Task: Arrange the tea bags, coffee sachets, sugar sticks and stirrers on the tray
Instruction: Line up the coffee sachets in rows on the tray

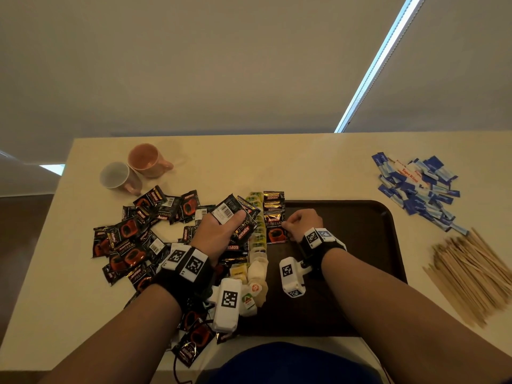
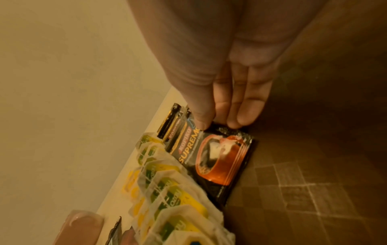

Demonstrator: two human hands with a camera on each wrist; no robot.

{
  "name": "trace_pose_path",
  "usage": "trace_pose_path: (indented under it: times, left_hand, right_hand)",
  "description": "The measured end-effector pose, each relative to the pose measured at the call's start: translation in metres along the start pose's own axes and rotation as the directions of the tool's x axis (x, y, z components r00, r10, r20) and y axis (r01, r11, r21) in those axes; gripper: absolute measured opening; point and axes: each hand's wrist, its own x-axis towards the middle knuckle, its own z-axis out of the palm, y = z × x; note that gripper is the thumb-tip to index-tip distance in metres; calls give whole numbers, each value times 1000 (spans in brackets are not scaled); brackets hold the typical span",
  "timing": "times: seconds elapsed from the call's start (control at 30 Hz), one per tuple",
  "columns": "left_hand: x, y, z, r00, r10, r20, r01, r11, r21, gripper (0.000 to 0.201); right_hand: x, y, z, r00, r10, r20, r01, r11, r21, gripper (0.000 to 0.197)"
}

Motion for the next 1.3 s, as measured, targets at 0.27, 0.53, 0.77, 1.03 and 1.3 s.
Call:
trace_pose_path:
  times: [0.27, 0.53, 0.77, 1.03, 1.3]
  left_hand:
    - [0, -1, 2, 1000, 24, -8, -23, 999, 49, 5]
    - [-8, 4, 6, 998, 60, 8, -60, 992, 113, 7]
    - [-18, 11, 10, 1000, -6, -10, 5, 998, -67, 34]
    - [-33, 15, 10, 998, 30, 49, -30, 1000, -8, 39]
    - [-38, 13, 4, 982, -42, 182, 91, 959, -267, 33]
  right_hand:
    - [-10, -4, -11, 995, -71, -73, 66, 996, -64, 16]
    - [-77, -60, -36, 797, -587, -141, 587, 808, -41, 18]
    - [-113, -55, -28, 687, -725, -52, 710, 685, -165, 52]
    - [-133, -61, -30, 722, -692, 13, 675, 700, -233, 55]
    - [-136, -66, -34, 779, -626, -19, 614, 769, -179, 28]
